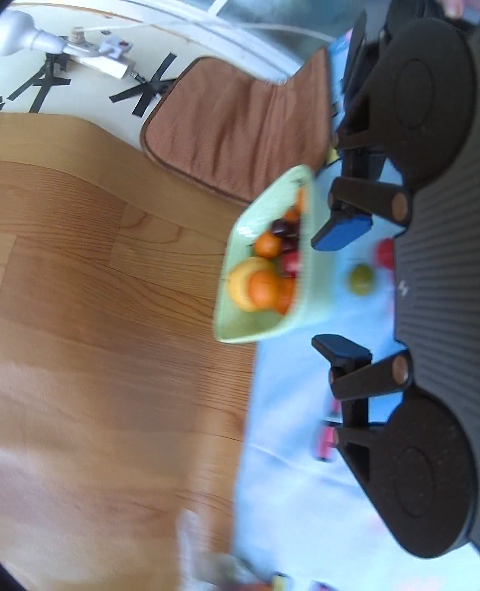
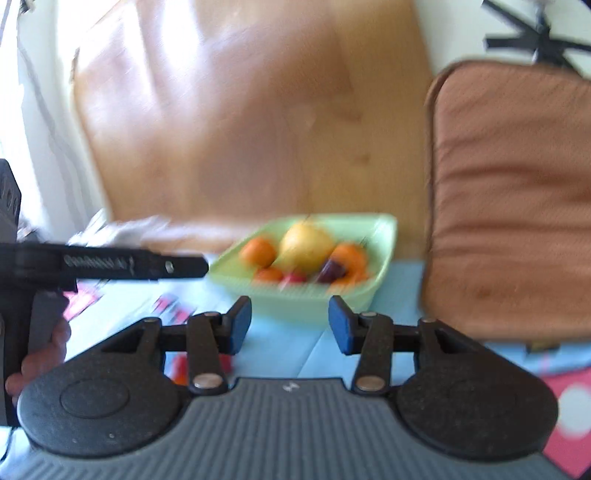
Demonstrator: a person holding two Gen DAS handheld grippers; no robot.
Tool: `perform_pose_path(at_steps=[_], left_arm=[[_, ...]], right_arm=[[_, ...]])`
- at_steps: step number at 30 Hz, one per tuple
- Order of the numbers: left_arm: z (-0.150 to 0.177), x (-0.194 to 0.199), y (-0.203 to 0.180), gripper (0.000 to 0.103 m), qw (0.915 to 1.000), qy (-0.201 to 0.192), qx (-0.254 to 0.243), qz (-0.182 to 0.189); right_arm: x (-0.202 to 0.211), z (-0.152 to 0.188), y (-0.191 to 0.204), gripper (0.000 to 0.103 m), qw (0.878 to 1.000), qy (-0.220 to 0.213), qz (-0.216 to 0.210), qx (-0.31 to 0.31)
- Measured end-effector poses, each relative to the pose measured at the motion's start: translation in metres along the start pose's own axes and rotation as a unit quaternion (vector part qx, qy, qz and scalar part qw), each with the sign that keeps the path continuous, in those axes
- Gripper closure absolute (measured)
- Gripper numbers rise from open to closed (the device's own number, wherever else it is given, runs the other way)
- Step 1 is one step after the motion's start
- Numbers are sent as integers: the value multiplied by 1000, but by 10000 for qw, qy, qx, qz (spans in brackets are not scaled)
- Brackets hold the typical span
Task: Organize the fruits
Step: 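Drop the mandarin and orange tomato into the green bowl, opening both tools, then grasp an orange tomato with the left tool while the right tool grasps a red tomato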
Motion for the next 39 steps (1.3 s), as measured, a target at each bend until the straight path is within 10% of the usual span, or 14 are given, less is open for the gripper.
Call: perform_pose_path(at_steps=[14,22,39], left_arm=[[69,18,-37,53,9961,90,-867,-126],[72,16,-33,70,9975,208,-669,-5],[111,104,-64,70,9928,8,-1133,387]], right_arm=[[-36,9,23,64,9928,755,-348,-861],[-44,15,20,79,9864,926,-484,-1267],[89,55,53,80,9983,346,-391,-244]])
Point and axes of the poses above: each gripper's, at about its wrist camera, not at the fingertips, and x roughly against the way its jaws point, y to its left, z to its underside, the point moved 8 cm from there along -x, roughly the way its jaws point, and after that the axes turned 6 degrees about -y, right-handed, at the moved point
